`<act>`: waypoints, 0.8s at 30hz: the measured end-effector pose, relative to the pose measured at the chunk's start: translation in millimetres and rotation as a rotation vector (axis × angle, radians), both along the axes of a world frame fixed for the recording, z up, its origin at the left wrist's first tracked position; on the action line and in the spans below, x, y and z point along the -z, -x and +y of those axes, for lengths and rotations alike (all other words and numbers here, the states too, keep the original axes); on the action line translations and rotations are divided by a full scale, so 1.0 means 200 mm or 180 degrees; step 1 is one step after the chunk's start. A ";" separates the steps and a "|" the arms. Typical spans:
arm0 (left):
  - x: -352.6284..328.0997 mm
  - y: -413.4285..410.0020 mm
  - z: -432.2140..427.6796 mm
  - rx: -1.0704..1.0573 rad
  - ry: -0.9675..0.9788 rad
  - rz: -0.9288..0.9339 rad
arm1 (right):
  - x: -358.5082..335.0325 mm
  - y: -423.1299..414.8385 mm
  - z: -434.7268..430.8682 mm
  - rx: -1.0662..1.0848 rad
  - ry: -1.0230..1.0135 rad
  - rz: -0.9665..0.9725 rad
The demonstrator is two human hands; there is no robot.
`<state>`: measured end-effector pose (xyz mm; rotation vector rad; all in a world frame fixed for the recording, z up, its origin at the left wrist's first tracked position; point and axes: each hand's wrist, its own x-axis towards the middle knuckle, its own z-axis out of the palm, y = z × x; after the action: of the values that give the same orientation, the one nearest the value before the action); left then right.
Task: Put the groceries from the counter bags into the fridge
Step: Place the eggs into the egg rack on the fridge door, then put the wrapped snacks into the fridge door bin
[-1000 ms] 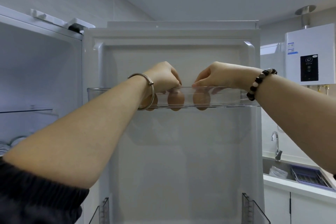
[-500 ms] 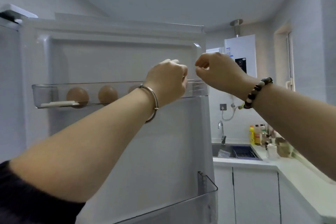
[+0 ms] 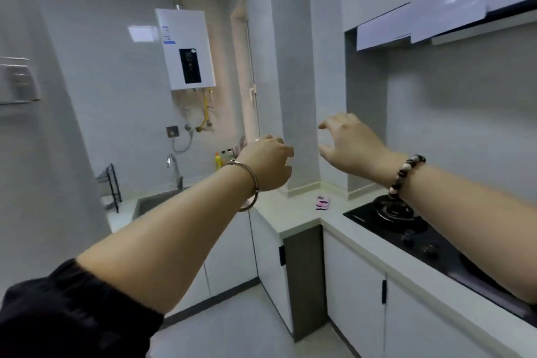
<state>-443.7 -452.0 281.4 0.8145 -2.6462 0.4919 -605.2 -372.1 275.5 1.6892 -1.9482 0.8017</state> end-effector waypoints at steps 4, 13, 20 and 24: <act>0.33 0.52 0.05 0.0515 -0.0410 -0.0081 | 0.34 0.40 0.18 0.0505 -0.0234 -0.0098; 0.98 1.57 0.36 0.1381 -0.1101 -0.0585 | 0.99 1.15 0.72 0.1610 -0.0769 -0.0597; 1.38 2.03 0.66 0.1801 -0.1361 -0.0722 | 1.33 1.45 1.07 0.2245 -0.0938 -0.0885; 1.50 2.28 0.72 0.1971 -0.1472 -0.0756 | 1.45 1.63 1.19 0.2510 -0.0981 -0.0996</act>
<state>-899.9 -308.2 -17.7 0.0002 -3.0725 -0.2052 -931.8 -134.5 -14.3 0.7931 -2.7696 0.4841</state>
